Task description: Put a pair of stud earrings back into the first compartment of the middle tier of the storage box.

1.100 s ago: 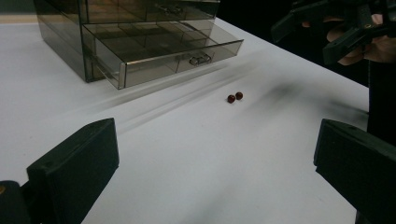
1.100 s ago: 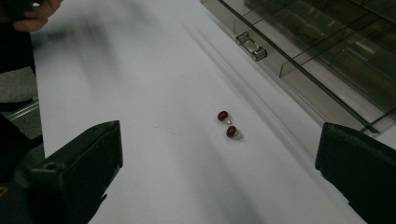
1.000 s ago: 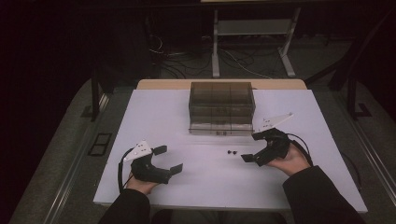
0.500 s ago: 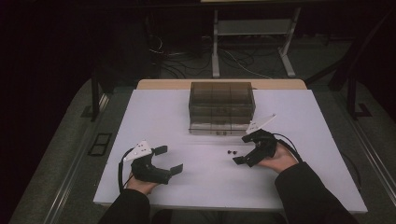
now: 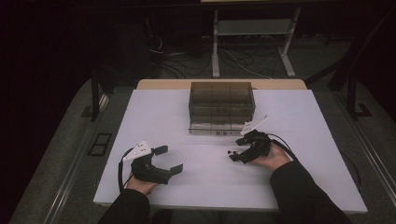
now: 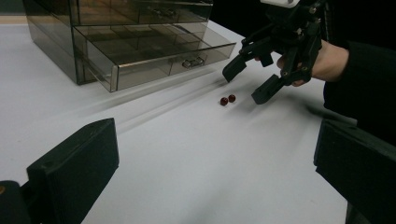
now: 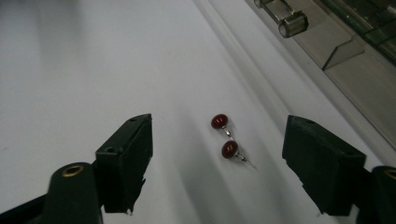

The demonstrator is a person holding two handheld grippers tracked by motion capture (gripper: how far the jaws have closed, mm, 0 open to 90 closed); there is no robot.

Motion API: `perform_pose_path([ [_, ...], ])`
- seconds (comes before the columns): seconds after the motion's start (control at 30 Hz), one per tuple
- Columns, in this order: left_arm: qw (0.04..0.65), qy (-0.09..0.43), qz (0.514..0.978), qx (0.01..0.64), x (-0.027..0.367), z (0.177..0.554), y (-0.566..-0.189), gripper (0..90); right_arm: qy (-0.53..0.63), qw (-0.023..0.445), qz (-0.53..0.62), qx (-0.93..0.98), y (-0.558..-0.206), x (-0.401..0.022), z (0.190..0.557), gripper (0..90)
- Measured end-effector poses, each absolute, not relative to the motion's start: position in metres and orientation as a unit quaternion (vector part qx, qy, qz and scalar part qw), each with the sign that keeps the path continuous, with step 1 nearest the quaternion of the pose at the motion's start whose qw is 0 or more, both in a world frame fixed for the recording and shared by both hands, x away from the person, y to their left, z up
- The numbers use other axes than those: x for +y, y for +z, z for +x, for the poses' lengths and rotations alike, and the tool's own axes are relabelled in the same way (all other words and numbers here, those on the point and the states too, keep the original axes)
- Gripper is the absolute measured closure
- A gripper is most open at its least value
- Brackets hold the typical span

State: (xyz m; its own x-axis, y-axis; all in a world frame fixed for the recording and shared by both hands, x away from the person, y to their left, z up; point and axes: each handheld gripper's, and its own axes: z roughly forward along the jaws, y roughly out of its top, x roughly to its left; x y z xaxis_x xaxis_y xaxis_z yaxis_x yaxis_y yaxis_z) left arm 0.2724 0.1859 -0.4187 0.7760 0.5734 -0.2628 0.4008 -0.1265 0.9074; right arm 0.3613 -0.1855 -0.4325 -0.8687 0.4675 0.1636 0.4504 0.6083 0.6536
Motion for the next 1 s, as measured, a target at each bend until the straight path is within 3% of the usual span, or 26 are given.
perform_pose_path([
  [0.1, 0.574, 0.073, 0.748, 0.326, 0.1856, 0.2728, -0.4190, 0.0, 0.353, 0.020, 0.253, 0.901, -0.4364, -0.1836, 0.3629, 39.4],
  [0.47, 0.573, 0.071, 0.749, 0.326, 0.1859, 0.2733, -0.4193, 0.0, 0.330, 0.047, 0.240, 0.912, -0.4418, -0.1812, 0.3622, 62.2],
  [0.77, 0.574, 0.071, 0.747, 0.326, 0.1860, 0.2731, -0.4191, 0.0, 0.325, 0.060, 0.235, 0.914, -0.4419, -0.1835, 0.3643, 76.6],
  [1.0, 0.574, 0.071, 0.748, 0.325, 0.1857, 0.2731, -0.4191, 0.0, 0.325, 0.057, 0.234, 0.914, -0.4416, -0.1836, 0.3642, 77.4],
])
